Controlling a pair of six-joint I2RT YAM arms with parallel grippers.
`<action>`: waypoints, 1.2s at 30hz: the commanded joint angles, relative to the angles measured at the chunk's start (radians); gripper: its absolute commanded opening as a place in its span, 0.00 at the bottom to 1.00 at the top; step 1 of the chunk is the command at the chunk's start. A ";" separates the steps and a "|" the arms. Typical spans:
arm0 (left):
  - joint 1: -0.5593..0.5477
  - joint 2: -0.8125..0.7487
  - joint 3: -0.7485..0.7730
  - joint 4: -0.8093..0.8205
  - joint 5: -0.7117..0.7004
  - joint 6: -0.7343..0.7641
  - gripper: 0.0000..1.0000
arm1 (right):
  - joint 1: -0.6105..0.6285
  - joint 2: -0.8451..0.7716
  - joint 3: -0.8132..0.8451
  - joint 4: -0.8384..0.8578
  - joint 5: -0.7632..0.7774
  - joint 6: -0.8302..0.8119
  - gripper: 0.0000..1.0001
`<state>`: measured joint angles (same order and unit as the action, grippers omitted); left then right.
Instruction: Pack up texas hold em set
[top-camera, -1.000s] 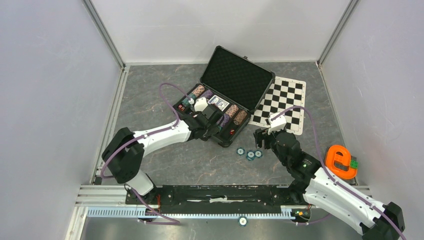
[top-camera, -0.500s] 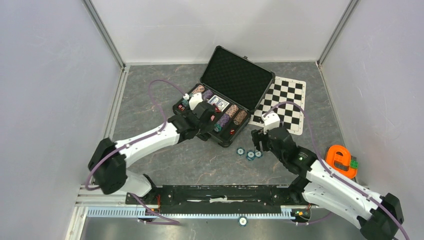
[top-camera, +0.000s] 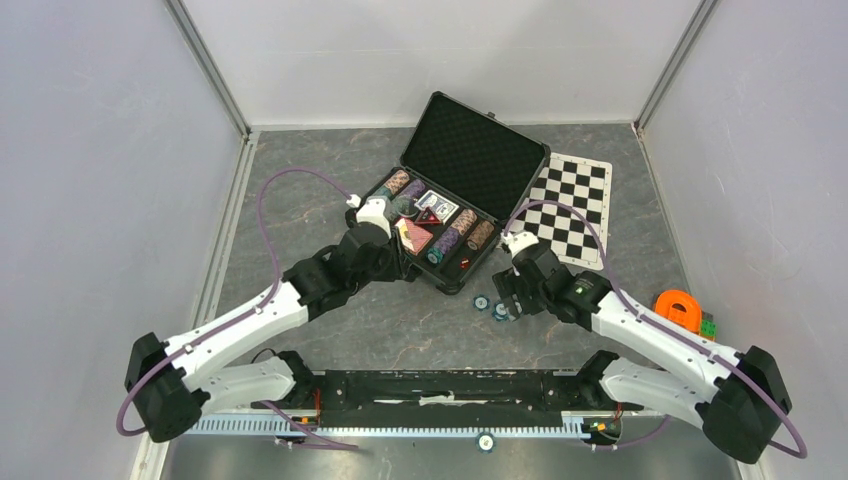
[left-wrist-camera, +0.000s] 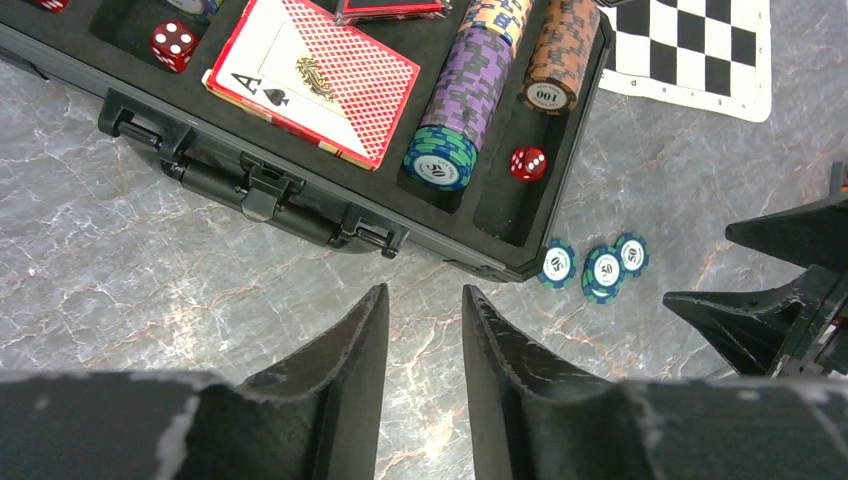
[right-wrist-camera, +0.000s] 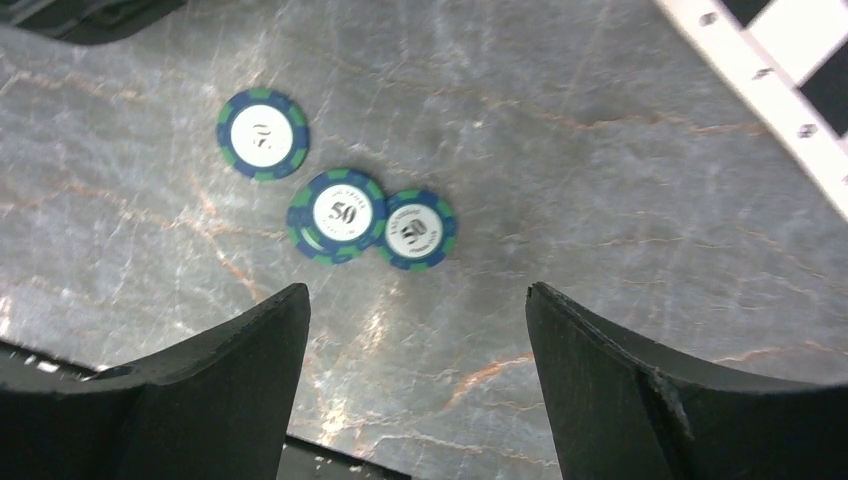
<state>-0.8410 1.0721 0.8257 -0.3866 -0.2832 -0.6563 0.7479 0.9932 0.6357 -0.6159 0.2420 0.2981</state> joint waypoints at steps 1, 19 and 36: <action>0.003 -0.037 -0.019 0.043 0.022 0.094 0.41 | -0.002 0.041 -0.004 -0.006 -0.168 -0.004 0.85; 0.005 -0.063 -0.098 0.104 0.092 0.110 0.59 | -0.002 0.197 -0.011 0.071 -0.239 0.087 0.82; 0.019 -0.077 -0.100 0.080 0.040 0.137 0.61 | 0.016 0.311 -0.033 0.166 -0.266 0.179 0.72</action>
<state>-0.8318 1.0210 0.7254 -0.3340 -0.2096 -0.5739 0.7494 1.2514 0.5869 -0.4713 -0.0647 0.4664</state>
